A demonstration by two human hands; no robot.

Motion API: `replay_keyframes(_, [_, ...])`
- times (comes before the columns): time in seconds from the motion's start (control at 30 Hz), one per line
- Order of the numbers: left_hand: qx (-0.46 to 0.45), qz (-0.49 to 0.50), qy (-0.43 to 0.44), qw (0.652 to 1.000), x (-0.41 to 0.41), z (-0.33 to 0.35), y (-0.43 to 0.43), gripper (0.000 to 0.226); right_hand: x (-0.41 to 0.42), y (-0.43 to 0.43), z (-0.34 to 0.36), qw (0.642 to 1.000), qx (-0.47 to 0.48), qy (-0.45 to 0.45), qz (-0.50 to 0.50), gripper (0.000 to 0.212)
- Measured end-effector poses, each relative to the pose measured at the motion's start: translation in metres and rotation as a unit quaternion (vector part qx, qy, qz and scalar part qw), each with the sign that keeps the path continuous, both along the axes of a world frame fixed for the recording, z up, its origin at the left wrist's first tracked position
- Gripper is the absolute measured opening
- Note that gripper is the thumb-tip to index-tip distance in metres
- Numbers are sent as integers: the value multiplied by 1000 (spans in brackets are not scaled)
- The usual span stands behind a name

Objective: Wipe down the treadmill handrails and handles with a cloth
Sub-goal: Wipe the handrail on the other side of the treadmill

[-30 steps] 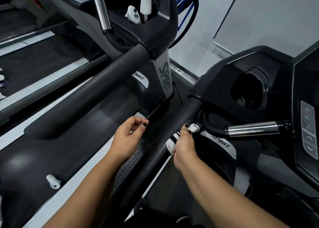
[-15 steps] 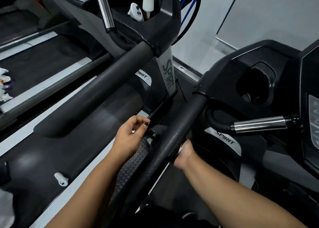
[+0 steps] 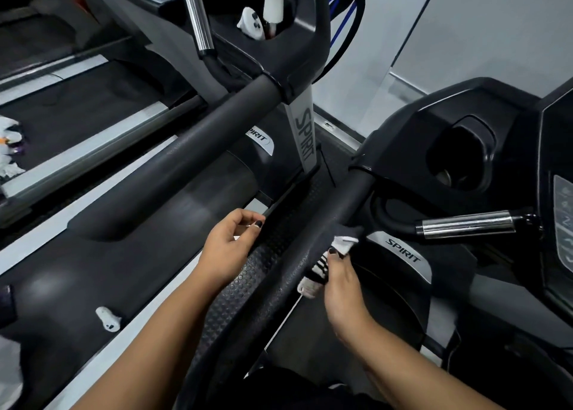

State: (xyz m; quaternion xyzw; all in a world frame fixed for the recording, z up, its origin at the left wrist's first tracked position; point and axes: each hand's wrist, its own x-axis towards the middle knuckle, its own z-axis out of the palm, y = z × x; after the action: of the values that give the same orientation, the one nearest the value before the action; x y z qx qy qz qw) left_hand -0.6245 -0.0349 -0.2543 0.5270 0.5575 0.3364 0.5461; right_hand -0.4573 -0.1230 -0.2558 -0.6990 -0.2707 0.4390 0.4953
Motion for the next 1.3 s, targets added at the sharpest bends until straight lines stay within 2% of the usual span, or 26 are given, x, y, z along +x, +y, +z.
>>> replay_keyframes(0.07, [4, -8, -5, 1000, 4, 0, -1, 17, 5, 3, -6, 982, 23, -154, 103, 58])
replay_keyframes(0.1, [8, -11, -12, 1000, 7, 1, -2, 17, 8, 5, -9, 961, 24, -234, 149, 63])
replay_keyframes(0.23, [30, -14, -13, 999, 11, 3, -7, 15, 32, 30, -6, 825, 9, -516, 229, 57])
replay_keyframes(0.33, [45, 1, -14, 999, 12, 5, -7, 20, 45, 59, 6, 735, -9, -614, 288, 60])
replay_keyframes(0.37, [55, 6, -16, 998, 13, 8, -6, 21, 46, 65, 10, 718, -15, -624, 308, 60])
replay_keyframes(0.43, [72, 15, -24, 997, 17, 18, -7, 22, 39, 67, 16, 705, -1, -624, 337, 59])
replay_keyframes(0.53, [77, 16, -59, 995, 23, 34, -11, 23, 18, 49, 17, 723, 62, -571, 384, 38])
replay_keyframes(0.63, [53, 9, -87, 995, 26, 38, -16, 26, 9, 27, 14, 786, 106, -449, 411, 23])
replay_keyframes(0.73, [8, -12, -45, 999, 36, 30, -24, 26, 19, 15, 13, 873, 116, -327, 343, 28])
replay_keyframes(0.8, [6, -59, 27, 998, 47, 27, -36, 25, 30, 8, 15, 903, 148, -298, 272, 27])
replay_keyframes(0.9, [88, -138, 183, 969, 65, 31, -48, 36, 51, -5, 15, 913, 184, -318, 175, 23])
replay_keyframes(1.0, [156, -207, 376, 890, 87, 25, -52, 68, 71, -25, 9, 924, 171, -313, 137, 22])
replay_keyframes(1.03, [158, -215, 408, 873, 94, 22, -50, 73, 76, -32, 8, 928, 165, -306, 133, 22])
replay_keyframes(1.07, [154, -218, 417, 869, 101, 20, -45, 75, 79, -39, 7, 931, 162, -300, 130, 22])
replay_keyframes(1.3, [66, -197, 374, 904, 122, 21, -15, 76, 94, -79, 5, 959, 109, -237, 115, 24])
